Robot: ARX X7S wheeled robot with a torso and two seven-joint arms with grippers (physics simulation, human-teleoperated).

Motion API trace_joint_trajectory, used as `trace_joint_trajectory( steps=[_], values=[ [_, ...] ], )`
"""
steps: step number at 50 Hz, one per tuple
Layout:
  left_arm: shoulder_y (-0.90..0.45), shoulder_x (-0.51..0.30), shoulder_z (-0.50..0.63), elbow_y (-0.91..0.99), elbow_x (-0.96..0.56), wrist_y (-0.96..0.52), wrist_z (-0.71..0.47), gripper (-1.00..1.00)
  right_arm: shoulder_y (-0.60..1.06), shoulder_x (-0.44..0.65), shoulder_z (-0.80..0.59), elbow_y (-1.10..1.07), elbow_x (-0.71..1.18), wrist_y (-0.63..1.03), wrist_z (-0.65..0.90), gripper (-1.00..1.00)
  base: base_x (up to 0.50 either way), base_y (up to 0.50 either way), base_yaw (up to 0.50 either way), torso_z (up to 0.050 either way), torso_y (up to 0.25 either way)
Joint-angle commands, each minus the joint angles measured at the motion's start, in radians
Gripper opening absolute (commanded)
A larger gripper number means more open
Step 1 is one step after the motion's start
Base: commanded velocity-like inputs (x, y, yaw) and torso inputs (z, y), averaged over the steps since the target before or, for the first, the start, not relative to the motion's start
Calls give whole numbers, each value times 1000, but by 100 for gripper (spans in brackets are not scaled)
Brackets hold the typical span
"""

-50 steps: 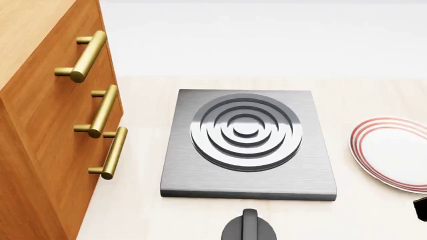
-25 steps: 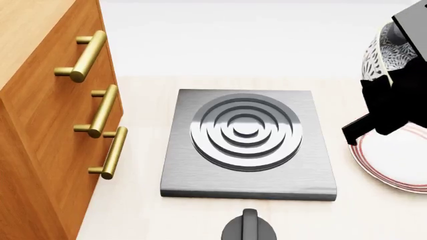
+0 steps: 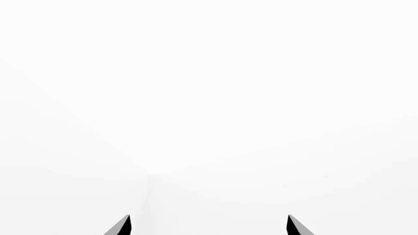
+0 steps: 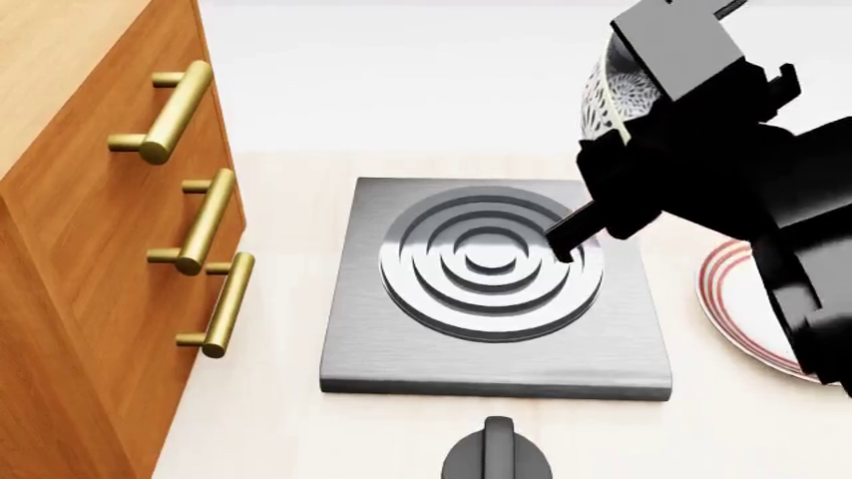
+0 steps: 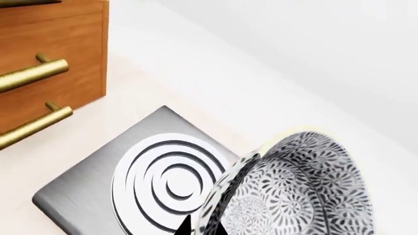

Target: Put the bowl on the stove.

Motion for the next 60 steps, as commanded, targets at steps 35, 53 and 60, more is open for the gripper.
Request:
trace_joint_trajectory(
  steps=[35, 53, 60],
  values=[
    [7, 27, -22, 1, -17, 30, 45, 100, -51, -122, -9, 62, -53, -120, 38, -100, 0, 0, 0, 0, 1],
    [7, 24, -18, 1, -15, 32, 42, 100, 32, -188, -94, 245, -107, -232, -44, -100, 0, 0, 0, 0, 1],
    [7, 20, -15, 1, -14, 30, 38, 100, 196, -327, -234, 692, -223, -477, -181, -100, 0, 0, 0, 0, 0]
  ],
)
